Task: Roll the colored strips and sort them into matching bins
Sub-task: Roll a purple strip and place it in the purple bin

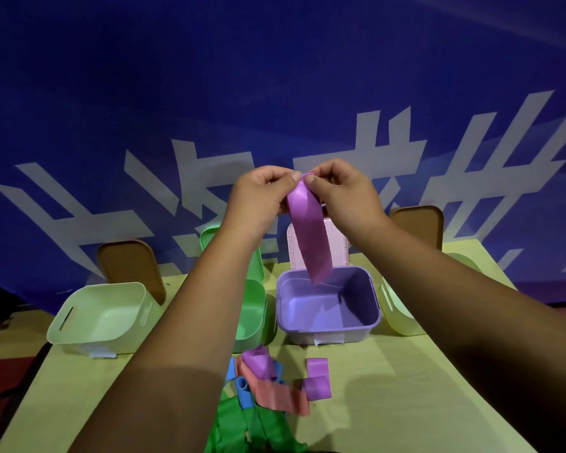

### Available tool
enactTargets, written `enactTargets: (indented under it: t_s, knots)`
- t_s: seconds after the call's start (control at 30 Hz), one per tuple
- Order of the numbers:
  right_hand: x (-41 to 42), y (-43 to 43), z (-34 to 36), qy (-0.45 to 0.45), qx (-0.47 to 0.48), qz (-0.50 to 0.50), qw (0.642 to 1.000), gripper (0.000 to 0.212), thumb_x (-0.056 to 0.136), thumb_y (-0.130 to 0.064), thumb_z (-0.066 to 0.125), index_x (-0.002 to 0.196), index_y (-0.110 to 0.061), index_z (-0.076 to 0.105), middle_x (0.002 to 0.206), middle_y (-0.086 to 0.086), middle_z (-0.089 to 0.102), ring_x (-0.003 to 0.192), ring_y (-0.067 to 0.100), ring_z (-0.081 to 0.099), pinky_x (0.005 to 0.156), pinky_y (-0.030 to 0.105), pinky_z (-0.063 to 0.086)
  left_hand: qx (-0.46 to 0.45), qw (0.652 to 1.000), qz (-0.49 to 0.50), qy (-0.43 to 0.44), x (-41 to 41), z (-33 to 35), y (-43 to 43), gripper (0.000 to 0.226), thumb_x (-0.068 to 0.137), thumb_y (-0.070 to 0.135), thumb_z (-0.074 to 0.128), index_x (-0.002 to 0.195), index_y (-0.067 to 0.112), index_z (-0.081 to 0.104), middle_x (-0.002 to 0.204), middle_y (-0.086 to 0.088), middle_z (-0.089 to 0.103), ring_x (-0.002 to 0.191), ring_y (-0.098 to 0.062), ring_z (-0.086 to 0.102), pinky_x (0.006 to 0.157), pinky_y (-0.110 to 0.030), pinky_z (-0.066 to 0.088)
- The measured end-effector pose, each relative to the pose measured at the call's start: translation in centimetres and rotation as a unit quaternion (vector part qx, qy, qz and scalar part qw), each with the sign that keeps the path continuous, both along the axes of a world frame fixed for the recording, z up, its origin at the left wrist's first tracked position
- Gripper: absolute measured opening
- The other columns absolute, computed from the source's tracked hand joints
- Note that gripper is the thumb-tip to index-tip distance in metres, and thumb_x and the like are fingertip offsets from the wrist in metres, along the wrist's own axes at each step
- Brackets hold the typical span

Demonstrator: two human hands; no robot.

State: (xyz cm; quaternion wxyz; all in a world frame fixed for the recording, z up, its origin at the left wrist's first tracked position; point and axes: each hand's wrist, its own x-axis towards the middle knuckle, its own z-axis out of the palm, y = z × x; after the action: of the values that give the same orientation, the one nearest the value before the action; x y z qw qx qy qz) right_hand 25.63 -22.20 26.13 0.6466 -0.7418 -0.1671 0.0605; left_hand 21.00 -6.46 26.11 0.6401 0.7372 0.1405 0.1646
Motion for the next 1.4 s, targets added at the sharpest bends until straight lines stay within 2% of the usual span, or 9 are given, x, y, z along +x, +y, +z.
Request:
enactTargets:
  t_s: [0.1,0.17,0.27,0.57,0.73,0.9,1.03,1.2,1.4]
  knots:
    - [0.2,-0.3,0.1,0.003,0.002,0.011,1.0,0.007,0.106,-0.026,0.067,0.105,-0.022,0.072,0.099,0.002,0.076,0.094,0.025,0.075,0.077,0.041,0.068,0.008,1.0,0.009,-0.012,0.1,0.1,-0.2,0.008,0.101,0.02,0.076,0.103,0.013,0.08,0.094,-0.006,0.08,0.083,-0.018,0.074,0.068,-0.028,0.06]
    - [0.2,-0.4,0.1,-0.002,0.004,0.015,1.0,0.009,0.107,-0.026,0.066,0.107,-0.021,0.073,0.099,-0.001,0.076,0.093,0.02,0.075,0.072,0.031,0.067,0.022,0.999,0.014,-0.022,0.1,0.2,-0.3,0.007,0.101,0.019,0.076,0.103,0.013,0.08,0.094,-0.005,0.08,0.083,-0.017,0.074,0.067,-0.027,0.06]
    - [0.1,-0.6,0.1,-0.013,0.005,0.012,1.0,0.013,0.108,-0.027,0.065,0.111,-0.018,0.073,0.096,-0.004,0.076,0.083,0.012,0.075,0.065,0.019,0.06,0.049,0.998,0.021,-0.029,0.3,0.1,-0.3,0.006,0.1,0.021,0.077,0.097,0.022,0.083,0.096,-0.002,0.081,0.091,-0.022,0.078,0.079,-0.039,0.066]
    - [0.2,-1.3,0.3,0.004,0.025,0.014,1.0,0.016,0.107,-0.023,0.066,0.112,-0.009,0.073,0.088,-0.003,0.074,0.068,0.0,0.071,0.059,0.014,0.055,0.062,0.998,0.011,-0.017,0.1,0.5,-0.9,0.007,0.1,0.019,0.077,0.1,0.021,0.083,0.097,-0.002,0.082,0.096,-0.027,0.079,0.089,-0.046,0.067]
    - [0.3,-1.5,-0.2,0.033,0.034,0.015,0.999,0.016,0.105,-0.021,0.069,0.11,-0.006,0.075,0.088,0.0,0.076,0.066,0.0,0.069,0.061,0.018,0.058,0.034,0.999,-0.002,0.013,0.1,0.4,-0.8,0.008,0.098,0.015,0.078,0.097,0.02,0.084,0.099,-0.006,0.083,0.099,-0.032,0.079,0.092,-0.052,0.066]
    - [0.4,-1.5,-0.6,0.044,0.041,0.011,0.998,0.014,0.103,-0.019,0.071,0.107,-0.007,0.076,0.087,0.001,0.076,0.066,0.002,0.067,0.065,0.024,0.06,-0.058,0.997,-0.03,0.051,-0.3,1.0,-1.0,0.009,0.098,0.004,0.075,0.1,0.011,0.081,0.103,-0.012,0.083,0.098,-0.027,0.079,0.09,-0.04,0.067]
    - [0.5,-1.5,-0.6,0.046,0.034,0.022,0.998,0.014,0.103,-0.019,0.071,0.109,-0.007,0.076,0.089,0.003,0.075,0.071,0.005,0.067,0.068,0.023,0.059,-0.1,0.992,-0.034,0.067,-0.5,1.3,-0.8,0.009,0.097,0.002,0.076,0.102,0.008,0.08,0.104,-0.013,0.083,0.098,-0.026,0.081,0.09,-0.038,0.066]
    - [0.5,-1.3,-0.8,0.067,0.041,0.027,0.997,0.012,0.103,-0.017,0.07,0.109,-0.01,0.077,0.098,0.01,0.078,0.08,0.013,0.069,0.076,0.029,0.062,-0.129,0.988,-0.03,0.078,-0.7,1.6,-0.9,0.012,0.097,-0.002,0.075,0.106,0.005,0.079,0.102,-0.013,0.083,0.094,-0.023,0.081,0.087,-0.034,0.067]
    - [0.5,-1.0,-1.2,0.082,0.035,0.022,0.996,0.009,0.101,-0.016,0.071,0.104,-0.013,0.078,0.09,0.002,0.078,0.082,0.015,0.07,0.079,0.032,0.063,-0.137,0.986,-0.02,0.092,-0.6,1.3,-1.0,0.014,0.095,-0.006,0.074,0.104,0.003,0.079,0.101,-0.018,0.082,0.091,-0.024,0.08,0.086,-0.034,0.067]
